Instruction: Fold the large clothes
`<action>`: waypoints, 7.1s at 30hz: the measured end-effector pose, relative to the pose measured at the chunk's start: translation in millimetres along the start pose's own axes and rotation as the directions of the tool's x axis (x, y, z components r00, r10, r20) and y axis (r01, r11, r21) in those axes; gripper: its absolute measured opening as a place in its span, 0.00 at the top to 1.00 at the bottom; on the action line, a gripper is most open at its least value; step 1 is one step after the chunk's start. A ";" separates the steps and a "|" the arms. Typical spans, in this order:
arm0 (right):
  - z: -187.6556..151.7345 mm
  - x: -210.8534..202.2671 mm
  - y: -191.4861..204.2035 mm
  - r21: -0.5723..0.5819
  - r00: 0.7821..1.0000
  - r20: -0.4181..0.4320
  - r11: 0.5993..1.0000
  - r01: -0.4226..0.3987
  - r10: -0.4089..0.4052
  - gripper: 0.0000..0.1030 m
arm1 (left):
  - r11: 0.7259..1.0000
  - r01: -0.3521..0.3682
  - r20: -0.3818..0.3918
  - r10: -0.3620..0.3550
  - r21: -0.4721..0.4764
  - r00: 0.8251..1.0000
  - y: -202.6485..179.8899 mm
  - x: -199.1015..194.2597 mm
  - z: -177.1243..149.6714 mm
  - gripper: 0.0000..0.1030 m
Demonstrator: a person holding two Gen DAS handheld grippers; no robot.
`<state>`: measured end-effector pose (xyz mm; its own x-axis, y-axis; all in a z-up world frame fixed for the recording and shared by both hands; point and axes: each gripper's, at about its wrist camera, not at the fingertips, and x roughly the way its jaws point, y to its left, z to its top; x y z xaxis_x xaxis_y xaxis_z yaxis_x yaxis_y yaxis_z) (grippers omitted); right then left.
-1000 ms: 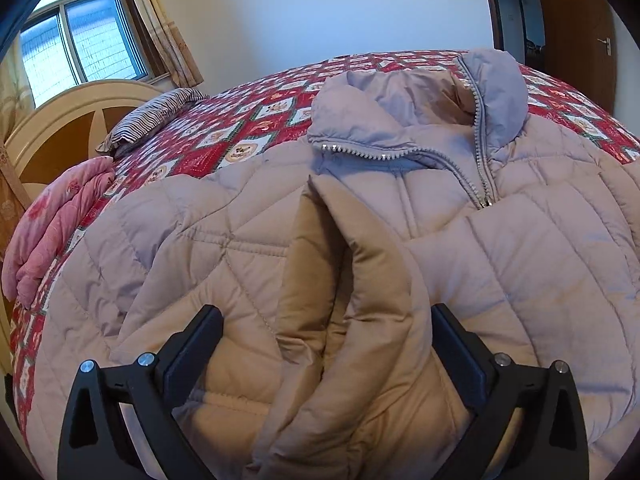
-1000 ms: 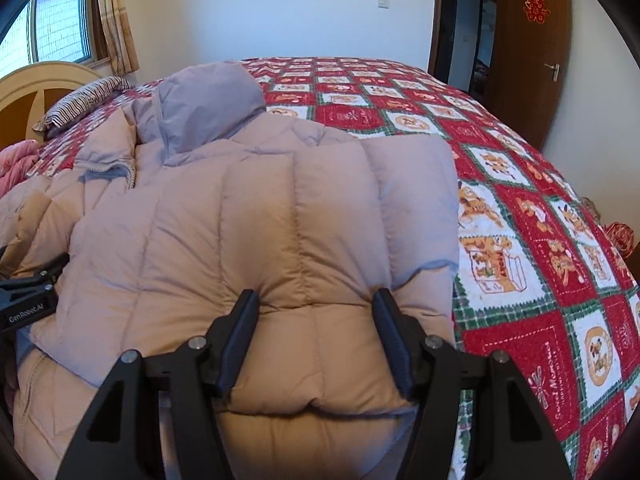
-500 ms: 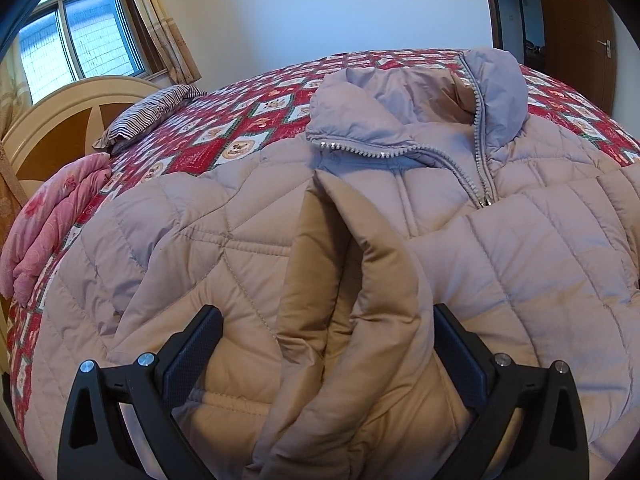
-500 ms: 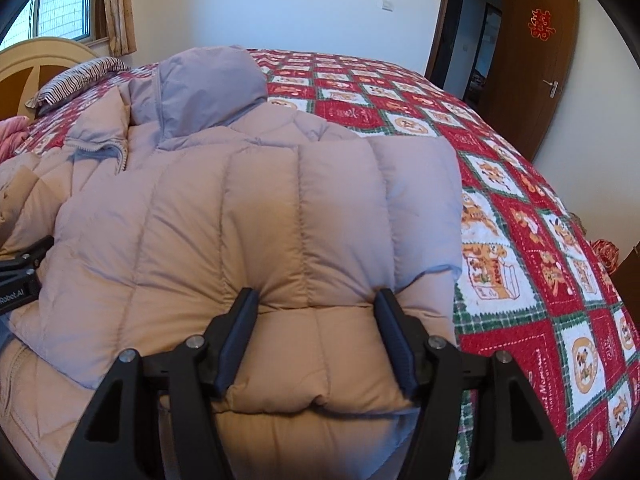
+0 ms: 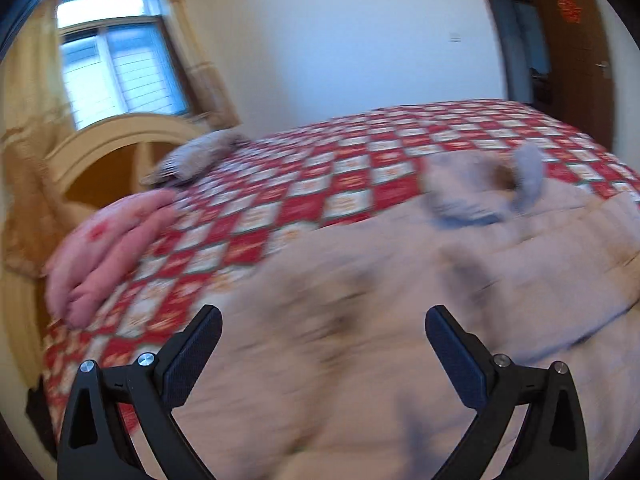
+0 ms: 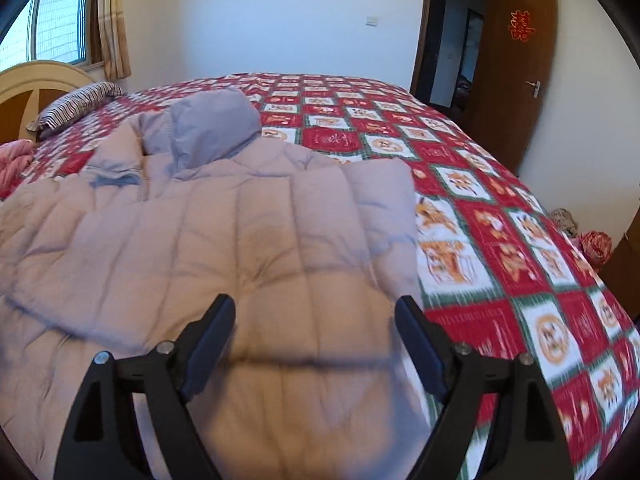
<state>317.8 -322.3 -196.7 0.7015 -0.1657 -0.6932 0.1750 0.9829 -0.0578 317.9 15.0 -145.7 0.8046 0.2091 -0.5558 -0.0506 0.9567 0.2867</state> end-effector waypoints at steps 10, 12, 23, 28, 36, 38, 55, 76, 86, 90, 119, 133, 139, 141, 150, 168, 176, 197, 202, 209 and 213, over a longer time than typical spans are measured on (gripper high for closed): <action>-38.2 -53.4 26.5 -0.029 0.996 0.044 0.997 -0.075 0.076 0.11 | 0.931 -0.292 -0.311 0.217 -0.220 0.925 179.9 27.6 -136.0 0.01; -43.8 -61.2 37.8 -0.041 0.994 0.054 0.995 -0.088 0.090 0.11 | 0.920 -0.292 -0.339 0.195 -0.262 0.920 192.0 24.2 -155.7 0.01; -59.5 -77.6 75.2 -0.122 0.987 0.077 0.984 -0.130 0.140 0.11 | 0.913 -0.061 -0.289 -0.064 -0.403 0.955 177.9 23.8 -169.3 0.76; -61.3 -83.0 68.5 -0.092 0.985 0.100 0.987 -0.130 0.139 0.11 | 0.930 -0.075 -0.219 -0.007 -0.361 0.976 170.3 -2.2 -140.6 0.89; -57.4 -85.6 45.9 -0.012 0.984 0.133 0.993 -0.113 0.114 0.11 | 0.978 0.026 0.037 -0.019 -0.209 0.999 103.8 -65.1 -26.9 0.89; -56.8 -86.0 39.2 0.010 0.984 0.136 0.994 -0.113 0.111 0.11 | 0.984 0.063 0.076 -0.051 -0.166 0.996 70.0 -69.9 -4.5 0.89; -63.3 -80.1 -11.5 0.088 0.992 0.099 0.993 -0.084 0.075 0.11 | 0.988 0.150 0.205 -0.152 0.026 0.967 -100.4 -79.1 30.0 0.14; 2.6 -32.6 133.1 -0.001 0.929 -0.015 0.929 -0.370 0.370 0.13 | 0.969 -0.055 -0.119 0.026 -0.240 0.993 29.9 29.9 -55.4 0.13; 0.6 -37.1 151.3 -0.047 0.904 -0.037 0.903 -0.428 0.427 0.91 | 0.958 -0.033 -0.152 -0.011 -0.283 0.988 58.1 37.6 -67.3 0.13; 6.6 -50.4 123.4 -0.049 0.926 0.015 0.925 -0.376 0.377 0.92 | 0.960 -0.028 -0.145 -0.014 -0.279 0.989 59.4 33.5 -63.1 0.13; 33.6 -16.7 107.2 -0.013 0.965 -0.007 0.965 -0.262 0.262 0.62 | 0.990 0.025 -0.182 -0.051 -0.141 0.982 -42.3 135.1 54.0 0.13; -1.8 29.8 98.8 -0.002 0.969 -0.073 0.971 -0.237 0.236 0.62 | 0.984 0.065 -0.241 -0.104 -0.164 0.965 -64.2 167.4 14.7 0.06; -3.5 33.2 98.5 0.002 0.969 -0.070 0.971 -0.238 0.238 0.63 | 0.982 0.067 -0.240 -0.108 -0.176 0.965 -64.0 168.4 12.1 0.04; -4.2 34.6 97.5 0.008 0.967 -0.069 0.970 -0.244 0.244 0.63 | 0.983 0.064 -0.240 -0.106 -0.174 0.965 -64.4 168.3 12.1 0.04; -4.9 36.7 101.5 -0.013 0.973 -0.074 0.976 -0.219 0.218 0.62 | 0.978 0.075 -0.262 -0.125 -0.194 0.957 -61.3 174.4 10.2 0.01; -5.5 36.9 101.6 -0.018 0.975 -0.070 0.977 -0.214 0.212 0.62 | 0.975 0.084 -0.266 -0.138 -0.205 0.954 -60.0 176.9 8.8 0.01; -5.2 37.1 99.8 -0.011 0.973 -0.067 0.975 -0.220 0.219 0.62 | 0.974 0.086 -0.266 -0.142 -0.209 0.953 -59.6 177.5 8.5 0.01; 86.1 13.9 71.6 -0.012 0.944 -0.051 0.945 -0.327 0.326 0.14 | 0.969 0.226 -0.117 -0.238 -0.102 0.964 -76.2 132.6 130.7 0.01; 148.0 37.9 52.3 0.063 0.962 -0.008 0.960 -0.272 0.273 0.11 | 0.963 0.243 -0.145 -0.258 -0.113 0.955 -99.2 175.8 163.4 0.01; 221.6 104.1 48.2 0.129 0.975 -0.064 0.970 -0.205 0.214 0.08 | 0.961 0.267 -0.211 -0.278 -0.077 0.937 -142.9 233.2 182.5 0.01; 224.0 146.9 71.9 0.005 0.958 -0.216 0.981 -0.193 0.189 0.14 | 0.958 0.285 -0.232 -0.285 -0.032 0.930 -160.6 247.5 173.5 0.43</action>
<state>588.3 -294.1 -141.8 0.5560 0.0446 -0.8300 0.0404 0.9959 0.0806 627.9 -122.0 -193.9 0.6257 -0.0311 -0.7795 0.1622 0.9826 0.0910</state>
